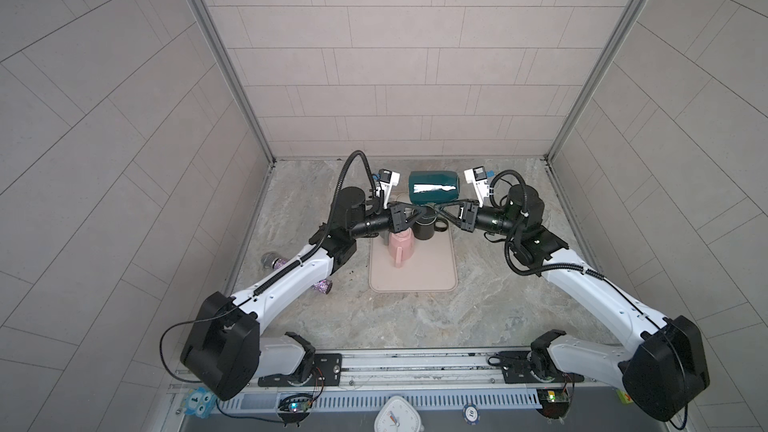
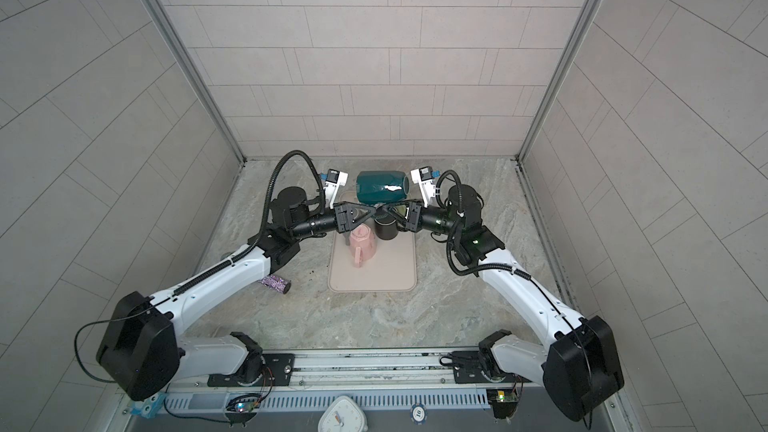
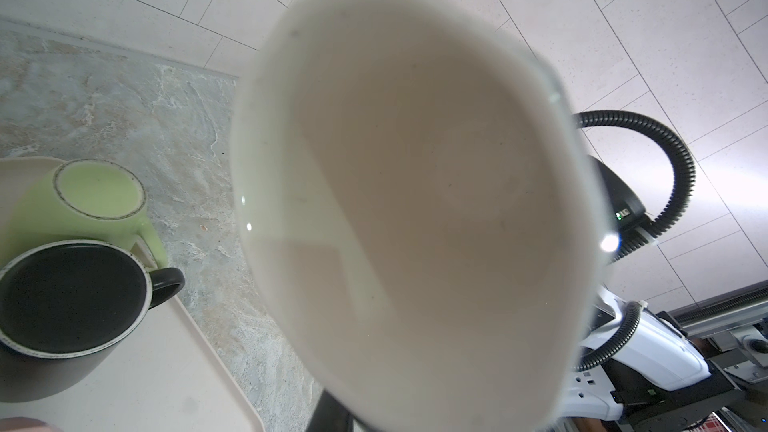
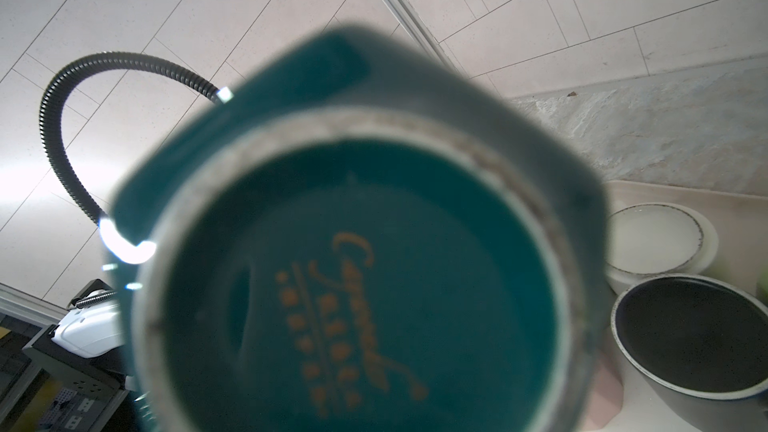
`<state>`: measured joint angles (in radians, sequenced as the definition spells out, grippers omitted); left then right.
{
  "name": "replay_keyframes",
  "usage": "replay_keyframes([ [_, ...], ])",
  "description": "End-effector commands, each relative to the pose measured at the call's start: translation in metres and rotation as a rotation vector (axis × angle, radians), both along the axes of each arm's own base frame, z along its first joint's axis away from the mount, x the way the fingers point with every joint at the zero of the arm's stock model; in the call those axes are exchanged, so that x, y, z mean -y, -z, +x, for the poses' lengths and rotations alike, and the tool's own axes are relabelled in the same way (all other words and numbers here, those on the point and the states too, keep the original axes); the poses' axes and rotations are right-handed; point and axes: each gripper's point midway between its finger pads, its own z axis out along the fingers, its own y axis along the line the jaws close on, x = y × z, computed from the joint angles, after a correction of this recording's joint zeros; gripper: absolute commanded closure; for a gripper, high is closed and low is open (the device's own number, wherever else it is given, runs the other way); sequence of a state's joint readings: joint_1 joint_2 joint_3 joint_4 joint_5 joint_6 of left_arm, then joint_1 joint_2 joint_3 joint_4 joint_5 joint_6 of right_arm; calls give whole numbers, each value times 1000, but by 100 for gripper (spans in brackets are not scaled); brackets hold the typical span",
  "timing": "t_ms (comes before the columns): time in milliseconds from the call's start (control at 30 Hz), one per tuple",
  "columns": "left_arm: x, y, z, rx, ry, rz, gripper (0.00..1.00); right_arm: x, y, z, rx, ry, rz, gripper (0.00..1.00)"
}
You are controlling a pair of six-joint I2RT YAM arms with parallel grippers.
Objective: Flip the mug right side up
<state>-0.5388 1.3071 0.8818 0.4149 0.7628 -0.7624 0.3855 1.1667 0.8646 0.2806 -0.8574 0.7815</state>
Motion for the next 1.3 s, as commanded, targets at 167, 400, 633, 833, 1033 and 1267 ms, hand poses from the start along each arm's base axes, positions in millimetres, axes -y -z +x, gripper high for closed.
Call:
replay_keyframes([
  [167, -7, -70, -21, 246, 44, -133, 71, -4, 6, -1, 1, -36, -24, 100],
  [400, -5, -68, -19, 245, 46, -128, 77, -5, 8, -1, -4, -40, -26, 100],
  [633, -4, -70, -18, 244, 53, -141, 94, -4, 19, 4, -31, -27, -75, 100],
  [833, -4, -68, -16, 241, 47, -138, 100, -4, 27, 9, -51, -14, -109, 100],
  [1033, -5, -70, -15, 246, 36, -141, 100, -2, 38, 12, -83, 0, -137, 100],
  [1267, -11, -75, -17, 277, 1, -153, 100, -2, 42, 14, -92, 7, -135, 100],
])
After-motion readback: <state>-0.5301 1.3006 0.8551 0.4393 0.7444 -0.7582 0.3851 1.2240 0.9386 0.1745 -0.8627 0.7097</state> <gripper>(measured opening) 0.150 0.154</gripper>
